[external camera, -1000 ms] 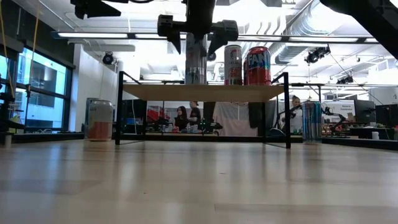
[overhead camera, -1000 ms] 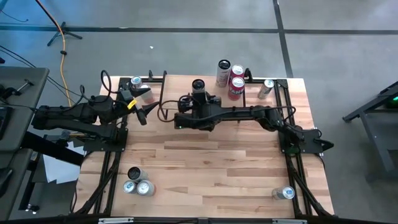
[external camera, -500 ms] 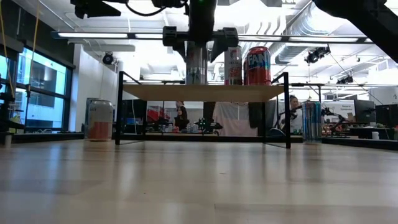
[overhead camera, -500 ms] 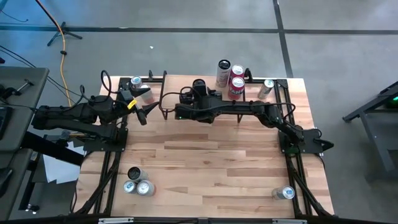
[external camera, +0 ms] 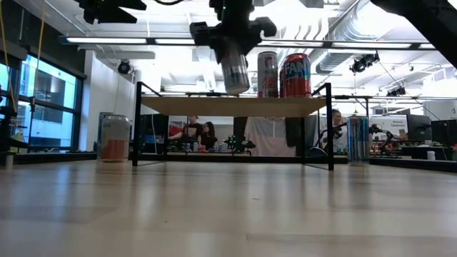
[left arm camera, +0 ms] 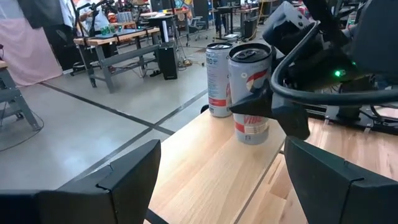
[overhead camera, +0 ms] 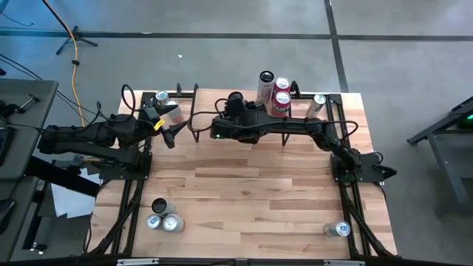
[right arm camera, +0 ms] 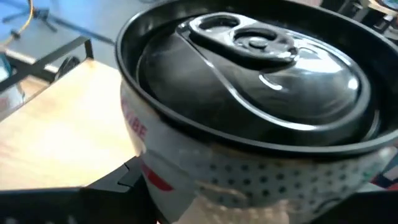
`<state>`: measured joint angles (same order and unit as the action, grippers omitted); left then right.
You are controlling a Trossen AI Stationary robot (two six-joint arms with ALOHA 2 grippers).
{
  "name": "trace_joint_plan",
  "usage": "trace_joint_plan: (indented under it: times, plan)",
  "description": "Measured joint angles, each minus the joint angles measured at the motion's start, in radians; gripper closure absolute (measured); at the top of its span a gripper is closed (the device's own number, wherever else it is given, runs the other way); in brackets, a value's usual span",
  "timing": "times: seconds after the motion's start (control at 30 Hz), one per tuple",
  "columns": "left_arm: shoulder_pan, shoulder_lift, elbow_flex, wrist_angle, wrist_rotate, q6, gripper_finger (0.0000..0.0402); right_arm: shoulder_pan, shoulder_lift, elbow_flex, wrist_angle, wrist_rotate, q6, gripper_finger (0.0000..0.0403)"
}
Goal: Place canned beverage on shelf
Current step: Put the top white-pink soda can on the shelf aligned with the white-pink soda can
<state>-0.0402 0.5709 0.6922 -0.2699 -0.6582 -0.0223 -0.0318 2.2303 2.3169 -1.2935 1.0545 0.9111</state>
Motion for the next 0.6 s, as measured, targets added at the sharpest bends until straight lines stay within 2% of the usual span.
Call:
trace_joint_plan:
  times: [0.17,0.33,0.6]
  plan:
    - [0.000,0.000,0.000,0.000,0.000,0.000,0.0099,0.008,-0.026,-0.002,0.066,-0.093,-0.219,0.0170]
    - [0.000,0.000,0.000,-0.001,0.000,0.000,0.0099,0.004,-0.039,-0.008,0.167,-0.261,-0.470,0.0170]
    - [0.000,0.000,0.000,-0.003,0.000,0.000,0.0099,-0.029,-0.040,-0.009,0.155,-0.323,-0.563,0.0170]
